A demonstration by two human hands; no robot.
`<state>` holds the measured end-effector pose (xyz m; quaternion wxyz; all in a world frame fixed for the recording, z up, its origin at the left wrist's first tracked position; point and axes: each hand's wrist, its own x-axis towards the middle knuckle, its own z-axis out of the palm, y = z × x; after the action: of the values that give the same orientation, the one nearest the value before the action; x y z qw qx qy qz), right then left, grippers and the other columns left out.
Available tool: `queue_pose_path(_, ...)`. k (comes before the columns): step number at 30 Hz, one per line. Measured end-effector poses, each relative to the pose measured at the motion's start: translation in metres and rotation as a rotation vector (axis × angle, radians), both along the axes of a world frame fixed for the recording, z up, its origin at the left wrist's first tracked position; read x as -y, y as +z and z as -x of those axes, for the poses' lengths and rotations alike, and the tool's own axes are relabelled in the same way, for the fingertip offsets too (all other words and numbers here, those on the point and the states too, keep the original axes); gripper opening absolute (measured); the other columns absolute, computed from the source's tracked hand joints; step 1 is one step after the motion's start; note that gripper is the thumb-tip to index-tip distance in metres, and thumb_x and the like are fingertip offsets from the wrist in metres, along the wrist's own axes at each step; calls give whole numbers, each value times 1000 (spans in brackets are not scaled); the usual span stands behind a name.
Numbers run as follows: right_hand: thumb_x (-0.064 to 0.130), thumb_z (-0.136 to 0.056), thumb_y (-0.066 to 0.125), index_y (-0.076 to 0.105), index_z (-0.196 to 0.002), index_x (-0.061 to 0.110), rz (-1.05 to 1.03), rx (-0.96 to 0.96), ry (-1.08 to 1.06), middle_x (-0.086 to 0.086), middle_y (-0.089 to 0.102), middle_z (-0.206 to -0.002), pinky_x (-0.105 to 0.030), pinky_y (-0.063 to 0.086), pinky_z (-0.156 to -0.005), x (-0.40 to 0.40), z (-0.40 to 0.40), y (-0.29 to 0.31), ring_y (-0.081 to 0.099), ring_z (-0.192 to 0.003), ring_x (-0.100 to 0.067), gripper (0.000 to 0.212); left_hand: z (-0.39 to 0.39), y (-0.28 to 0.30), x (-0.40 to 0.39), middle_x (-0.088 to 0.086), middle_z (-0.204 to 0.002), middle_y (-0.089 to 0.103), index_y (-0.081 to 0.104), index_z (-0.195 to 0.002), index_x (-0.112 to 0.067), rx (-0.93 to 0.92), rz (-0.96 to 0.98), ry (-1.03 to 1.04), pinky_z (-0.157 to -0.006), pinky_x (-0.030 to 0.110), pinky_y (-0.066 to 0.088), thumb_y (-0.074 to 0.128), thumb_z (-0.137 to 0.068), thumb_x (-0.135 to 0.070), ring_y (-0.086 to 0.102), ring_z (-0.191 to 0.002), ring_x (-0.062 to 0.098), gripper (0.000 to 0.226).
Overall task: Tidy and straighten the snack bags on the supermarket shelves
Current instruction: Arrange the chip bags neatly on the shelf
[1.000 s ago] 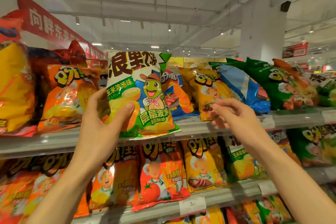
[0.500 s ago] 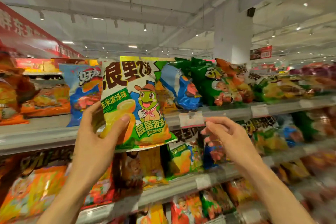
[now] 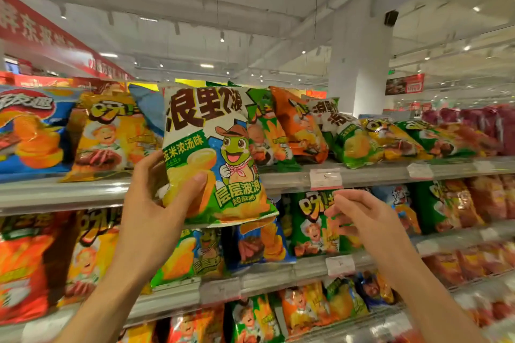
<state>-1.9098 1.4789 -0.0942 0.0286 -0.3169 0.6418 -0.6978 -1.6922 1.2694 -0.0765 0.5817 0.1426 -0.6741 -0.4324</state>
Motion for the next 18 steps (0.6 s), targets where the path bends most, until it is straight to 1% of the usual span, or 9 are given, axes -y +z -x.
queue_pose_path(1, 21, -99, 63, 69, -109, 12, 1, 1, -2, -9, 78, -86, -28, 61, -65, -2, 9, 1, 72, -71, -18, 15, 7, 3, -2, -19, -126, 64, 48, -138, -33, 5, 1, -6, -86, 13, 49, 73, -77, -46, 59, -114, -10, 67)
queue_pose_path(3, 20, -98, 63, 68, -110, 10, 5, -3, -7, -11, 78, -86, -25, 60, -62, -3, 24, 6, 72, -71, -20, 16, 20, 8, -4, -16, -131, 63, 47, -141, -33, 5, 8, -7, -95, 26, 50, 73, -77, -51, 59, -121, 0, 72)
queue_pose_path(4, 19, -98, 63, 68, -110, 9, 12, -2, -13, -11, 78, -86, -24, 60, -61, -4, 30, 9, 71, -71, -20, 16, 26, 13, -5, -15, -133, 61, 46, -142, -33, 6, 22, -8, -99, 29, 49, 72, -76, -53, 58, -123, 3, 74)
queue_pose_path(6, 19, -99, 64, 68, -110, 10, 27, -1, -20, -12, 78, -88, -22, 60, -60, -2, 41, 15, 71, -73, -19, 16, 37, 25, -6, -13, -135, 60, 46, -143, -32, 0, 47, -5, -103, 31, 47, 72, -75, -55, 57, -125, 5, 77)
queue_pose_path(9, 22, -99, 63, 68, -112, 11, 29, -43, -18, -10, 78, -90, -23, 60, -65, 2, 57, 26, 71, -76, -20, 17, 51, 39, -3, -13, -133, 61, 46, -143, -30, -14, 66, 10, -105, 38, 50, 73, -78, -53, 59, -122, 6, 74)
queue_pose_path(12, 26, -100, 63, 68, -113, 16, 16, -101, -41, -4, 79, -89, -32, 62, -76, 12, 75, 39, 73, -78, -19, 17, 61, 48, 1, -12, -132, 62, 44, -142, -33, -15, 83, 21, -103, 41, 52, 73, -79, -53, 61, -119, 8, 72)
queue_pose_path(14, 27, -100, 64, 68, -111, 18, 8, -151, -54, -3, 79, -88, -39, 63, -80, 18, 87, 46, 74, -81, -24, 15, 69, 54, 3, -12, -130, 63, 44, -142, -33, -16, 94, 30, -101, 40, 53, 73, -80, -51, 62, -117, 8, 70)
queue_pose_path(16, 29, -100, 64, 68, -109, 19, -4, -206, -63, -2, 78, -88, -39, 63, -79, 23, 101, 53, 74, -82, -24, 15, 77, 58, 3, -11, -130, 62, 44, -144, -30, -13, 108, 49, -99, 38, 54, 73, -81, -49, 62, -116, 7, 71)
queue_pose_path(18, 31, -99, 64, 67, -110, 20, -38, -263, -89, 1, 78, -88, -35, 63, -77, 28, 117, 62, 74, -80, -17, 16, 87, 60, 2, -10, -131, 61, 42, -147, -28, -8, 115, 71, -98, 35, 53, 73, -81, -49, 61, -117, 8, 75)
